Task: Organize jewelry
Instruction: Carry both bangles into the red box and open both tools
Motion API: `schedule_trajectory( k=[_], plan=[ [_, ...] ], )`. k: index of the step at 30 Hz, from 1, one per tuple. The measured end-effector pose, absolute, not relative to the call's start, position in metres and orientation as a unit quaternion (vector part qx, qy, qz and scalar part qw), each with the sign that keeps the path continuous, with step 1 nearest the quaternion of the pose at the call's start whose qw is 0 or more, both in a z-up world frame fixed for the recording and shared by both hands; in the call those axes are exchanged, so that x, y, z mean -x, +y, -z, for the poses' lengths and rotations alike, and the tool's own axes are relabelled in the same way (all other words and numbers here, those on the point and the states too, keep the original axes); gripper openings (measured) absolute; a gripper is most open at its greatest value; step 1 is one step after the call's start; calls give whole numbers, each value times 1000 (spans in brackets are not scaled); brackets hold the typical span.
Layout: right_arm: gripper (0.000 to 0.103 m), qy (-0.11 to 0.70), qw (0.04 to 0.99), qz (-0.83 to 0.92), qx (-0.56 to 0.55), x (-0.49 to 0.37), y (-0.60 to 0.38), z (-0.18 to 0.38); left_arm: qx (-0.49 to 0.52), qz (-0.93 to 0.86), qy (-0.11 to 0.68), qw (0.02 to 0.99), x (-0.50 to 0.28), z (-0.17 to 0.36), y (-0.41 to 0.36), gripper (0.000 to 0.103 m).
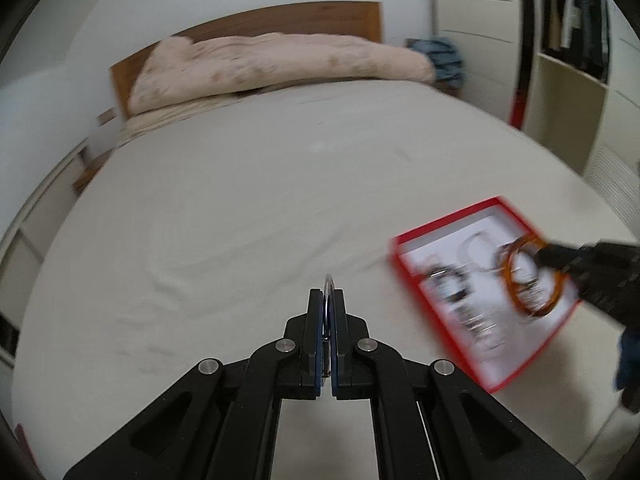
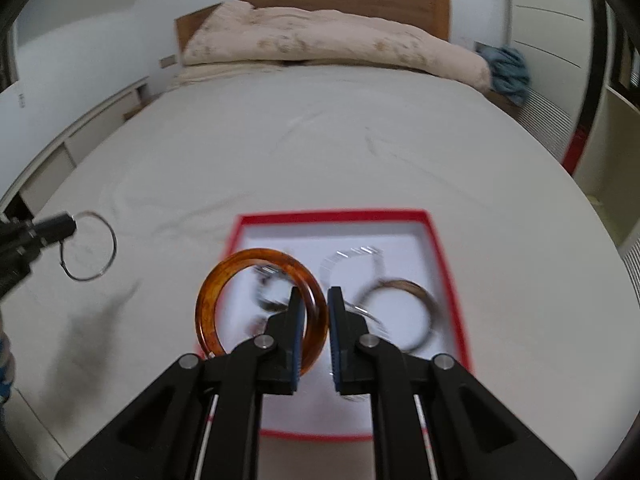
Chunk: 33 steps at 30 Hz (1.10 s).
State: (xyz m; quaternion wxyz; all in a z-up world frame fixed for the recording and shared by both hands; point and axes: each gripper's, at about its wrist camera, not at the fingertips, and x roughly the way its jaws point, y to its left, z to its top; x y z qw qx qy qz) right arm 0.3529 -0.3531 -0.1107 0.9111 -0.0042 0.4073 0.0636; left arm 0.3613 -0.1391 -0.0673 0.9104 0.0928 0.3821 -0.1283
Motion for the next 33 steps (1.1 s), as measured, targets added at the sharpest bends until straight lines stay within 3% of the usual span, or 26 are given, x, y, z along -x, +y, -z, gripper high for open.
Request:
schedule_trajectory(
  k=[11,28,32,33],
  plan=[
    [10,440,897,-32,-2,-351,-413,148,-76,222,422,875,-376,101,-251,3],
    [12,462,886,-43,4,-353,-416,177,-83,174,484,853,-397,175,-243,4],
    [14,465,884,-43,0,-351,-418,174,-67,179,489,851,-397,173,-242,15],
    [21,463,886,-41,-1,-349,-418,172,-65,179,489,851,-396,172,-242,17]
  ],
)
